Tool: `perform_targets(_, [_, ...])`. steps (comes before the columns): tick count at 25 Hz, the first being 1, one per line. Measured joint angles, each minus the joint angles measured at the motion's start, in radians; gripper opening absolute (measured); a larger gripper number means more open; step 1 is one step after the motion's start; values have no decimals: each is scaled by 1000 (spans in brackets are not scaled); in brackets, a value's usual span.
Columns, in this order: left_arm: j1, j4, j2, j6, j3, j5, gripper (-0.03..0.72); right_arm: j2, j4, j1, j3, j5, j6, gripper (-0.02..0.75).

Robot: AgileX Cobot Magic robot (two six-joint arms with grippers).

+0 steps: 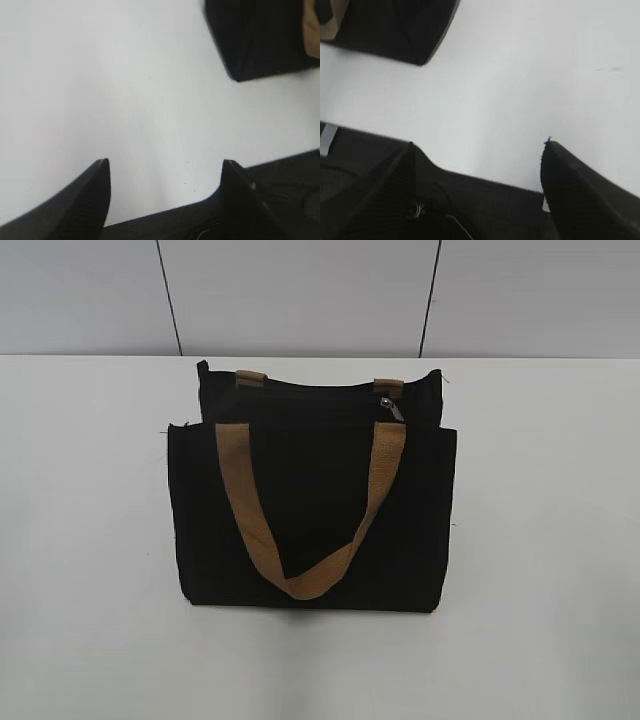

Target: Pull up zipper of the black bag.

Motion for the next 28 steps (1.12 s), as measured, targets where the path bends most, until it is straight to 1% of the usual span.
perform_targets(2, [87,0,-42,0,0,0,491,-62,6,-73,0,0,0,587])
perform_targets(5, [204,0,-97,0,0,1,488,-123,7,-154,1,0,0,587])
perform_targets(7, [258,0,-122,0,0,1,484,-146,7,-189,2,0,0,587])
perform_targets(9, [292,0,-145,0,0,1,475,-166,7,-204,3,0,0,587])
perform_targets(12, [308,0,-192,0,0,1,468,-201,7,-206,3,0,0,587])
perform_targets(17, [309,0,-278,0,0,1,468,-264,9,-206,3,0,0,587])
perform_targets(23, [311,0,-283,0,1,2,468,-265,11,-206,3,-2,0,587])
perform_targets(28, [311,0,-283,0,2,2,445,-265,12,-206,3,-2,0,587])
